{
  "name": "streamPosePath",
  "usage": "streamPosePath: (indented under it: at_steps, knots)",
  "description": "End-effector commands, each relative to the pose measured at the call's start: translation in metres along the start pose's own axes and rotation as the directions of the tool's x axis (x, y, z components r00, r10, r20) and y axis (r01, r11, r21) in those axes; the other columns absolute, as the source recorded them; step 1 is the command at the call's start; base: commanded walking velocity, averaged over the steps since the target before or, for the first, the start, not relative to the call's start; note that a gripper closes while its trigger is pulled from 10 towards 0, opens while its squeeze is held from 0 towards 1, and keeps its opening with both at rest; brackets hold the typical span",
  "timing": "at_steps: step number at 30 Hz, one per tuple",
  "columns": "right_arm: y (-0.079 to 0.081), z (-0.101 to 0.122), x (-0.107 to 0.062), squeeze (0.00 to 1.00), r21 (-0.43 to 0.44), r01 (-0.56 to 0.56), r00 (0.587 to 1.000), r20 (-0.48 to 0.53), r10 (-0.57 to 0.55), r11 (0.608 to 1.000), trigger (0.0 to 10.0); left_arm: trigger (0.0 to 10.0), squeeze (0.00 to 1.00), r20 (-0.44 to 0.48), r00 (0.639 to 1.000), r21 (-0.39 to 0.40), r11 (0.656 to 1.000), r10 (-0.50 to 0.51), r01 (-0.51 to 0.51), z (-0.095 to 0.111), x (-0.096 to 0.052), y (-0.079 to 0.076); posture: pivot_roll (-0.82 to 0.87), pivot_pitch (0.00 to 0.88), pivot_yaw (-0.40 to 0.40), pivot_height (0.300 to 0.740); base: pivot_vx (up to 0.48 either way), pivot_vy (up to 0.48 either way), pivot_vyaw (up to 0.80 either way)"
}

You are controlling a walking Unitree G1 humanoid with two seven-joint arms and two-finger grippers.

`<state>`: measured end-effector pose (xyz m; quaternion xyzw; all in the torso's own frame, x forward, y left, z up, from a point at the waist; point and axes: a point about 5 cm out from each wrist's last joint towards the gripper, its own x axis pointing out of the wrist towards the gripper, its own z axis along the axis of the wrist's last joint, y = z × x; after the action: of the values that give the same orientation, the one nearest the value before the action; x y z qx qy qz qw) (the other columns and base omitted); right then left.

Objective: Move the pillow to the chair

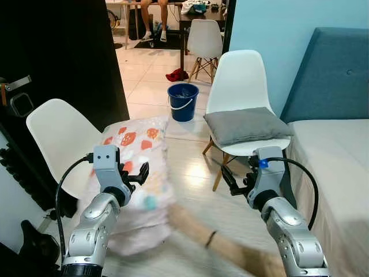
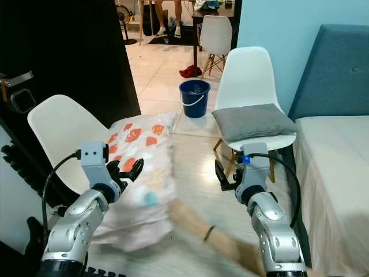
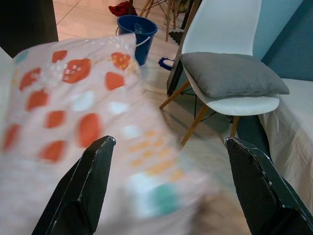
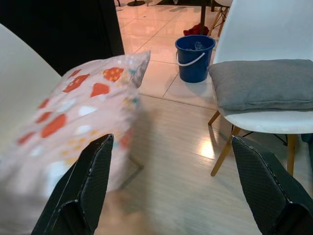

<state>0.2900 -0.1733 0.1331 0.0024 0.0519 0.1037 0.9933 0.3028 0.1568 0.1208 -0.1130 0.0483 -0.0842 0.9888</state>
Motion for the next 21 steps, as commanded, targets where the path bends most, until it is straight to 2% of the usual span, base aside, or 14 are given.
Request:
streamPosePath:
  at_steps: [1, 21]
  knots:
    - [0.0004, -0.0007, 0.001, 0.0, 0.02, -0.006, 1.0, -0.005, 0.006, 1.0, 10.0, 10.0, 0.0, -0.009, 1.0, -0.014, 1.0, 0.004, -0.004, -0.0044, -0.0006, 0.0021, -0.07, 0.0, 0.009, 0.725, 0.0, 0.0, 0.0]
    - [-0.0007, 0.0004, 0.0008, 0.0, 0.024, -0.005, 1.0, -0.003, 0.005, 1.0, 10.0, 10.0, 0.0, -0.008, 1.0, -0.019, 1.0, -0.001, 0.001, -0.0044, -0.0004, 0.0012, -0.07, 0.0, 0.008, 0.725, 0.0, 0.0, 0.0]
